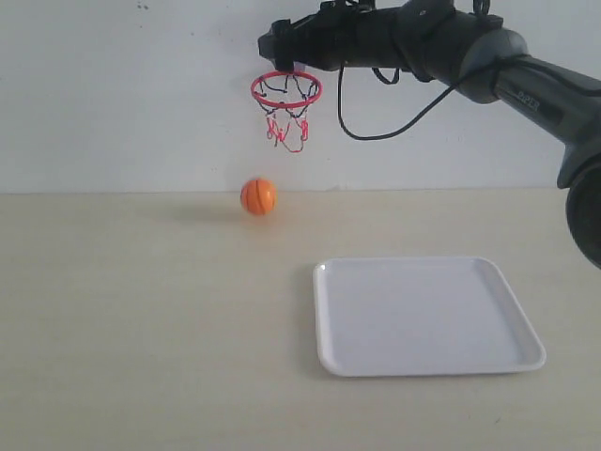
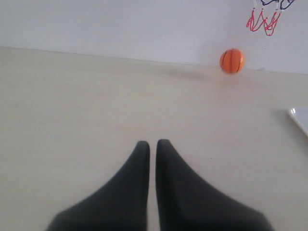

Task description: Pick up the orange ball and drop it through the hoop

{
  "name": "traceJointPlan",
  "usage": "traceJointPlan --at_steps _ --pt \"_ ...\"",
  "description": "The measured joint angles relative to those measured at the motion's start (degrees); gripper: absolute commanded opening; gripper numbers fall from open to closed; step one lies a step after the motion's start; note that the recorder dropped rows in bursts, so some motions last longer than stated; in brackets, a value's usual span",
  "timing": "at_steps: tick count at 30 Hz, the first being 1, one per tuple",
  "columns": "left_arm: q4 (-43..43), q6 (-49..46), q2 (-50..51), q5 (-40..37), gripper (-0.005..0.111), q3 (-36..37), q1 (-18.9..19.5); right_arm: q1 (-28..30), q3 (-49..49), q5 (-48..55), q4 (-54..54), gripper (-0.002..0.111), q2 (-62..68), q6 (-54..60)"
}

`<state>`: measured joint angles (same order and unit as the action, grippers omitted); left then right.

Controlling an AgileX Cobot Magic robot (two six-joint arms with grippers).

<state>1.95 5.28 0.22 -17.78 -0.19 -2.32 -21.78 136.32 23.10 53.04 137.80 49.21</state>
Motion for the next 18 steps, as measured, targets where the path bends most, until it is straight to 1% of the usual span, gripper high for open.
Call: traceJointPlan --at_steps 3,6,8,9,12,13,15,18 --pt "0.00 0.00 0.00 0.00 0.004 0.00 0.00 0.34 0.00 3.32 -1.65 0.081 -0.14 -2.21" --pt "0.00 0.00 0.00 0.00 0.004 0.00 0.00 1.52 0.00 9.10 -5.50 0.081 -1.03 -6.43" --pt "0.00 0.00 0.00 0.00 0.004 0.00 0.00 2.64 0.00 14.80 -8.82 0.079 -1.78 -10.48" --pt "0.00 0.00 0.00 0.00 0.004 0.00 0.00 3.14 0.00 18.27 -10.14 0.077 -1.90 -11.91" --pt "0.00 0.00 0.00 0.00 0.004 0.00 0.00 5.29 0.00 29.61 -13.61 0.063 -2.28 -15.39" --pt "0.00 0.00 0.00 0.00 0.004 0.00 0.00 5.93 0.00 32.56 -13.93 0.056 -2.38 -15.78" --pt "0.00 0.00 0.00 0.00 0.004 0.00 0.00 7.71 0.00 39.17 -14.03 0.042 -2.37 -16.48" --pt "0.00 0.00 0.00 0.00 0.004 0.00 0.00 10.71 0.00 44.95 -12.50 0.016 -2.78 -16.73"
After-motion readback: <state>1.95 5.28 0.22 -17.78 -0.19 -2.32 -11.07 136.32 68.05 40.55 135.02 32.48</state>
